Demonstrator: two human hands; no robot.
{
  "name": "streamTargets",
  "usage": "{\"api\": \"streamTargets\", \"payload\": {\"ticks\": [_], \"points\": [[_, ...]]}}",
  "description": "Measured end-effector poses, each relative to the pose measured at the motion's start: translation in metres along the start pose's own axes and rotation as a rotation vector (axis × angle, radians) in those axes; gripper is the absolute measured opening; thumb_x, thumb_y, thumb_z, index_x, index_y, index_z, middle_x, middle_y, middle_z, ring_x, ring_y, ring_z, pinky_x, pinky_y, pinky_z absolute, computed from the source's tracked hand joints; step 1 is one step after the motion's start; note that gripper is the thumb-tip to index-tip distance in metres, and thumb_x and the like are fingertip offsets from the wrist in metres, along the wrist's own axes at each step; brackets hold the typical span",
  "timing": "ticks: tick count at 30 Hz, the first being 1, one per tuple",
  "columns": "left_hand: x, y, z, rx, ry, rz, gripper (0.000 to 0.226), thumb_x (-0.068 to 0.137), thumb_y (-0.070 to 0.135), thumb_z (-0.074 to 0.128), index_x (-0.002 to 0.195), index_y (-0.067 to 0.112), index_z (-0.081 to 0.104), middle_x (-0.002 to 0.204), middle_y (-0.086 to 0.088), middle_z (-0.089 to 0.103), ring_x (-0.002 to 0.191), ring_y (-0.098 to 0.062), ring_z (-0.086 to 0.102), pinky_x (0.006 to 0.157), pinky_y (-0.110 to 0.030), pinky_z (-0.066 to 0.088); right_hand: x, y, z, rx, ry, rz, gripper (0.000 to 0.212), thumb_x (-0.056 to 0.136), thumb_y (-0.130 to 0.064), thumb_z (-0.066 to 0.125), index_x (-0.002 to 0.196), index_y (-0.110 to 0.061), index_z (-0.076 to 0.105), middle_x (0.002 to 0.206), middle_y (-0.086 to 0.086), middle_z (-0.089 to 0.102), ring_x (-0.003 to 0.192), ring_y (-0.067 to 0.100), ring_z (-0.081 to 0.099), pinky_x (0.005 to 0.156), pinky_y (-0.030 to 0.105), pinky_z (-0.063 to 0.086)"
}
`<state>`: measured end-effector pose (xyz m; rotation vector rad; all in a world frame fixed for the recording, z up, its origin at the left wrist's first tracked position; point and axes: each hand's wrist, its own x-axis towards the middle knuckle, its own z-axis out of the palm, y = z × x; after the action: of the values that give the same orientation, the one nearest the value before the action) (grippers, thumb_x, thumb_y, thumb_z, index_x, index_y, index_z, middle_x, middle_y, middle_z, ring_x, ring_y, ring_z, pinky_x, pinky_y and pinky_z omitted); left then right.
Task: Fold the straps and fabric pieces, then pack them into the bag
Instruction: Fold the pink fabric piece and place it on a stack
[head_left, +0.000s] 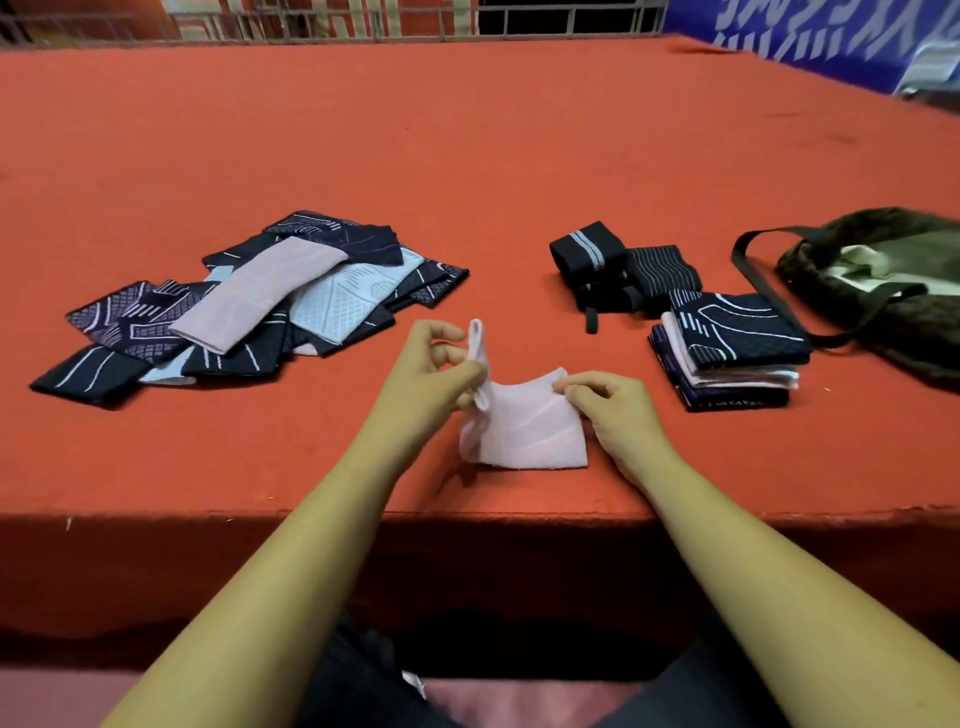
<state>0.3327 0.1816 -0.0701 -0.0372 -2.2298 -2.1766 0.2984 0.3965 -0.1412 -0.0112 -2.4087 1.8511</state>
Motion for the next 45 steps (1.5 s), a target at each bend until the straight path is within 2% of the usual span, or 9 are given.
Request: {"api": "streamTargets", "payload": {"ticks": [7, 12, 15, 18, 22, 27, 35, 42, 45], "points": [[0.011, -0.006, 0.046, -0.031, -0.196, -0.058, 0.023, 0.092, 0.002, 0.062, 0.107, 0.008, 0.047, 0.085, -0.014, 0.066, 0.068, -0.021, 0.065, 0.059, -0.029, 0.053, 0.002, -0.004, 0.005, 0.108, 0.030, 0.104, 0.054, 0.094, -0.050, 0.056, 0.077, -0.002, 0.074, 0.081, 0.014, 0.074, 0.074, 0.011, 0.064, 0.075, 0.034, 0.052], [0.012, -0.029, 0.030, 0.020, -0.109, 0.011, 0.015, 0.096, -0.008, 0.048, 0.100, 0.005, 0.052, 0.086, -0.015, 0.070, 0.072, -0.020, 0.068, 0.061, -0.025, 0.054, -0.003, -0.004, 0.008, -0.130, -0.030, -0.121, 0.041, 0.090, -0.021, 0.069, 0.060, 0.005, 0.062, 0.079, 0.022, 0.064, 0.070, 0.012, 0.054, 0.071, 0.031, 0.042], [0.006, -0.044, 0.020, 0.198, -0.108, 0.093, 0.026, 0.090, -0.014, 0.045, 0.098, 0.009, 0.055, 0.097, -0.013, 0.068, 0.080, -0.013, 0.067, 0.067, -0.020, 0.051, -0.003, -0.005, 0.009, -0.164, -0.083, -0.123, 0.046, 0.092, -0.030, 0.066, 0.068, 0.009, 0.065, 0.087, 0.024, 0.062, 0.079, 0.027, 0.058, 0.076, 0.040, 0.044], [0.000, -0.057, 0.015, 0.440, -0.052, 0.205, 0.032, 0.085, -0.012, 0.052, 0.102, 0.015, 0.055, 0.111, -0.009, 0.057, 0.087, 0.004, 0.060, 0.073, -0.012, 0.047, -0.004, -0.006, 0.011, -0.192, -0.123, -0.079, 0.040, 0.089, -0.034, 0.069, 0.075, 0.003, 0.073, 0.090, 0.012, 0.060, 0.077, 0.016, 0.055, 0.072, 0.028, 0.041], [-0.002, -0.072, 0.016, 0.508, -0.016, 0.263, 0.039, 0.081, -0.012, 0.054, 0.100, 0.021, 0.047, 0.112, -0.004, 0.044, 0.104, -0.015, 0.058, 0.092, -0.016, 0.046, -0.007, -0.008, 0.016, -0.192, -0.140, -0.053, 0.024, 0.083, -0.031, 0.077, 0.076, -0.008, 0.075, 0.085, -0.005, 0.048, 0.072, 0.002, 0.048, 0.065, 0.013, 0.033], [-0.002, -0.078, 0.015, 0.548, 0.044, 0.301, 0.036, 0.075, 0.001, 0.055, 0.104, 0.023, 0.049, 0.114, 0.003, 0.039, 0.113, -0.021, 0.047, 0.102, -0.030, 0.041, -0.006, -0.005, 0.022, -0.267, -0.150, -0.082, 0.023, 0.083, -0.023, 0.074, 0.067, -0.009, 0.066, 0.079, -0.006, 0.044, 0.070, 0.002, 0.046, 0.067, 0.024, 0.032], [0.007, -0.077, 0.016, 0.367, 0.148, 0.055, 0.049, 0.088, 0.028, 0.065, 0.132, 0.021, 0.045, 0.134, 0.001, 0.050, 0.121, -0.014, 0.052, 0.109, -0.038, 0.041, -0.009, -0.008, 0.007, -0.064, -0.054, -0.032, 0.029, 0.084, -0.008, 0.060, 0.064, -0.019, 0.043, 0.062, -0.008, 0.040, 0.060, 0.008, 0.036, 0.059, 0.029, 0.031], [0.006, -0.074, 0.019, 0.273, 0.049, 0.002, 0.060, 0.087, 0.041, 0.065, 0.140, 0.023, 0.041, 0.129, 0.008, 0.061, 0.118, -0.009, 0.059, 0.101, -0.028, 0.045, -0.014, -0.014, 0.005, 0.375, -0.042, 0.059, 0.027, 0.072, 0.000, 0.060, 0.062, -0.024, 0.050, 0.077, 0.010, 0.049, 0.078, 0.022, 0.044, 0.072, 0.039, 0.034], [0.003, -0.068, 0.019, 0.087, -0.001, -0.028, 0.063, 0.082, 0.043, 0.071, 0.137, 0.023, 0.047, 0.123, 0.005, 0.068, 0.113, -0.011, 0.065, 0.102, -0.039, 0.050, -0.018, -0.026, 0.005, 0.535, -0.104, 0.011, 0.026, 0.072, 0.008, 0.057, 0.069, -0.017, 0.049, 0.083, 0.012, 0.063, 0.081, 0.022, 0.055, 0.073, 0.035, 0.044]]}}
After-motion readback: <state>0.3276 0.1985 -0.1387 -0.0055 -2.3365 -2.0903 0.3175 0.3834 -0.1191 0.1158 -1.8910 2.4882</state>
